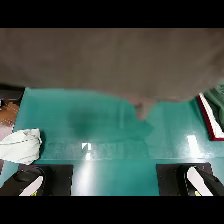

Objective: Fold the shirts.

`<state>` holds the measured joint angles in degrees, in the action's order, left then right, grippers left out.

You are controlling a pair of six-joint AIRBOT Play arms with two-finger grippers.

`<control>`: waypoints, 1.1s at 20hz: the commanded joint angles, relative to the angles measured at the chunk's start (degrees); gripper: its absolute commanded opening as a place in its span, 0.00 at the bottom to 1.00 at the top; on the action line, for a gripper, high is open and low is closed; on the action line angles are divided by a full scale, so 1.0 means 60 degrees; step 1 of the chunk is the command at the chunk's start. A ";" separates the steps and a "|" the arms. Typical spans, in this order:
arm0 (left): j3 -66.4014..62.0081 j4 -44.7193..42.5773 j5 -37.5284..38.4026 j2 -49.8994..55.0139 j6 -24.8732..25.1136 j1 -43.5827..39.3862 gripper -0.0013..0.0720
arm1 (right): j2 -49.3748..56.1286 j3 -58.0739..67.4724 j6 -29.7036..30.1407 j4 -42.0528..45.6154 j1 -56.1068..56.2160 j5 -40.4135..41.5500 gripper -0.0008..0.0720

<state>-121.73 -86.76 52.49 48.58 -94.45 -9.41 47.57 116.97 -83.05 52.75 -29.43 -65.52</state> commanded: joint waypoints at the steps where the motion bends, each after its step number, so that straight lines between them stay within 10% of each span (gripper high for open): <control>1: 0.0222 0.1526 0.0729 0.0007 0.0754 0.0007 0.05 | -0.0696 -0.0707 0.0036 -0.0066 -0.0652 0.0124 0.04; 12: 0.6422 0.0240 0.1457 0.3526 0.0816 0.0007 0.05 | 0.5227 -0.0933 -0.1286 0.2211 0.3377 -0.4120 0.04; 22: 0.6371 -0.0528 -0.3916 0.6094 0.0776 0.0007 0.05 | 0.8568 -0.0933 -0.1395 0.2900 0.3854 0.0011 0.04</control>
<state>-83.68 -89.12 38.50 82.81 -89.67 -9.39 96.23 111.35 -91.20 68.69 -6.68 -74.48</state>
